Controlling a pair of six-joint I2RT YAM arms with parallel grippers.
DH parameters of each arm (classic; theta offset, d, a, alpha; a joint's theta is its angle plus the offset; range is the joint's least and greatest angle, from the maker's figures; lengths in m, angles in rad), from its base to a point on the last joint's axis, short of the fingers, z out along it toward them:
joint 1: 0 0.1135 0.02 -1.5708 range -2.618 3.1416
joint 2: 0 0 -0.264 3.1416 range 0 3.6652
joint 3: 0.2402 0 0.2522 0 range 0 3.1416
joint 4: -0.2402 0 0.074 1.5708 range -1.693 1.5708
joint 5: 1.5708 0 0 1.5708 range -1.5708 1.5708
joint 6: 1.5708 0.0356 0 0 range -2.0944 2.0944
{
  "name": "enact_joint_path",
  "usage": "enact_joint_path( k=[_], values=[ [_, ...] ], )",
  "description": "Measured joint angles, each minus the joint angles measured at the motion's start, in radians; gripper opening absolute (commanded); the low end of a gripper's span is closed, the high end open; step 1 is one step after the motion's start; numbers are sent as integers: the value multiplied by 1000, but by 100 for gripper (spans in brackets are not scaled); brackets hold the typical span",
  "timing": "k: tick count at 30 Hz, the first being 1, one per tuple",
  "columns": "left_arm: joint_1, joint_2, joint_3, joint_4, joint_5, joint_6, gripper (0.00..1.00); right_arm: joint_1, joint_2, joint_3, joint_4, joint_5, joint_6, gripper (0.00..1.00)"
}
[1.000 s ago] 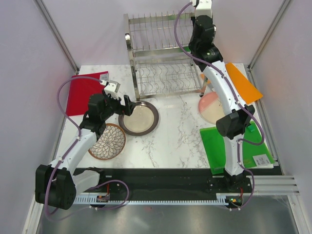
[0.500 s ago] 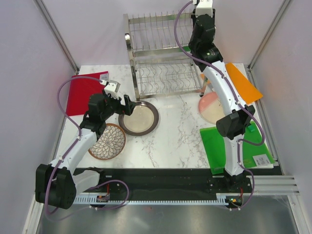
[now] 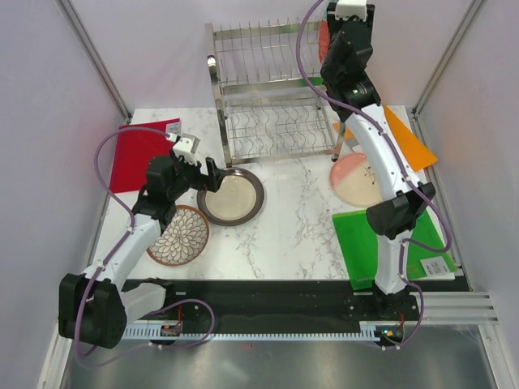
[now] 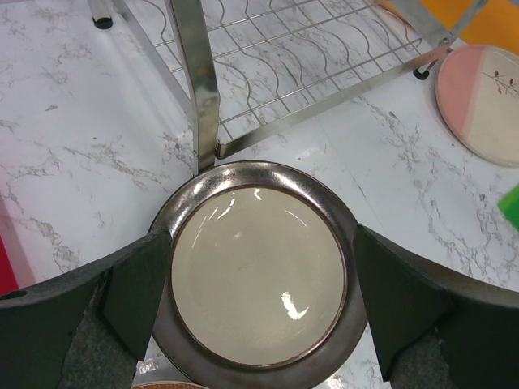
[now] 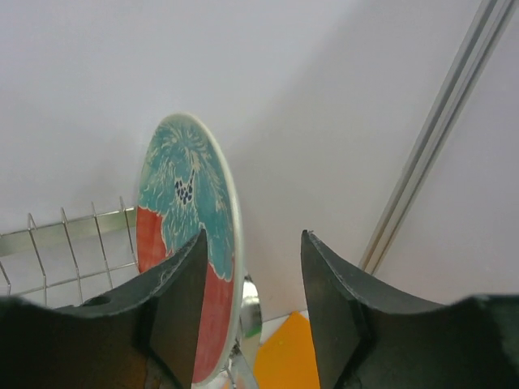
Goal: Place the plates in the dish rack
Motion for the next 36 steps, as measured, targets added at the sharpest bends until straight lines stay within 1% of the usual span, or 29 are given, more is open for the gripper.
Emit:
enact_joint_path(
  k=[3,4,6,9,12,14,16,20,22,24,28,30,32,36],
  values=[
    [0,-16,3,-34,-10,2,100,23,-88,-80,32,3,-45,91],
    [0,-26,9,-57,-19,5,100,30,-126,-107,31,2,-55,98],
    [0,-46,27,-104,-29,11,100,45,-222,-195,16,-25,-64,98],
    [0,-86,71,-196,-55,14,100,53,-402,-354,-98,-115,-33,98],
    [0,-113,111,-291,-80,14,100,52,-566,-509,-290,-272,56,98],
    [1,-111,135,-360,-90,13,100,52,-633,-620,-434,-419,123,98],
    [5,-109,136,-406,-91,13,100,54,-683,-776,-525,-543,197,98],
    [26,-66,121,-468,-73,13,99,47,-694,-1128,-673,-739,342,98],
    [48,14,122,-483,-45,14,98,24,-694,-1255,-739,-843,411,98],
    [77,115,128,-498,-22,14,97,-8,-703,-1334,-761,-947,490,98],
    [126,302,164,-511,-9,14,96,-72,-710,-1370,-727,-1080,607,98],
    [141,380,202,-515,-9,14,95,-98,-703,-1370,-675,-1129,659,98],
    [147,449,257,-515,-9,14,95,-105,-686,-1370,-623,-1166,701,98],
    [148,533,339,-508,-8,15,90,-103,-606,-1370,-510,-1227,760,98]
  ],
)
